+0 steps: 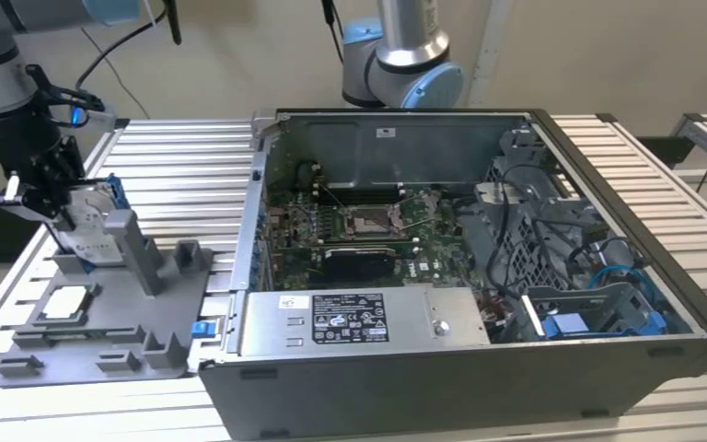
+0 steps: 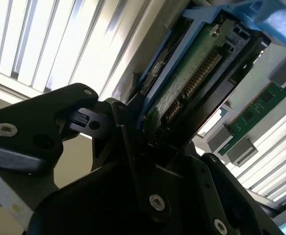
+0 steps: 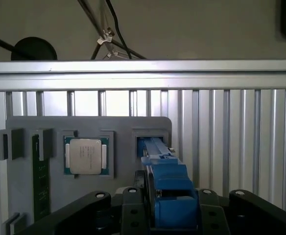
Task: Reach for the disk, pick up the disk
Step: 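Pick up the disk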
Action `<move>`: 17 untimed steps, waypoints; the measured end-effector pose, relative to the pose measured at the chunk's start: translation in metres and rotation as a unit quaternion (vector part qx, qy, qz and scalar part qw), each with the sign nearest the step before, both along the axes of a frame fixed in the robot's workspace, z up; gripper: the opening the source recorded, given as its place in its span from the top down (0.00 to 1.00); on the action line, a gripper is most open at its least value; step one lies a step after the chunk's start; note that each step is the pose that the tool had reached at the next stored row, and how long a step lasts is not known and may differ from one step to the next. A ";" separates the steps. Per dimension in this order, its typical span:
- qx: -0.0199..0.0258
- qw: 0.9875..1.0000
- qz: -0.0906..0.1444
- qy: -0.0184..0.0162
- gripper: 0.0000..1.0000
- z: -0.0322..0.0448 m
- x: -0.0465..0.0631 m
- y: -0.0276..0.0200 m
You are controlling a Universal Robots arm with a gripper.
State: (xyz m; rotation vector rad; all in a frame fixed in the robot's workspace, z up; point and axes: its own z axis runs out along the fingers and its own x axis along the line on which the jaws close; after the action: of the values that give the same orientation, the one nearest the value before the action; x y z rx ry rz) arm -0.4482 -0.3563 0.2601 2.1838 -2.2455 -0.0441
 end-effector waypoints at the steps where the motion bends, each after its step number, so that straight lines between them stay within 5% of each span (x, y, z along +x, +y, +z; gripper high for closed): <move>1: 0.002 1.000 0.000 0.000 1.00 0.0002 0.000 -0.0001; 17: 0.004 1.000 0.000 0.000 1.00 0.0048 0.000 0.0000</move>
State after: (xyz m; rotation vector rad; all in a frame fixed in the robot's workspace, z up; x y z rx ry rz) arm -0.4482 -0.3563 0.2649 2.1874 -2.2489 -0.0525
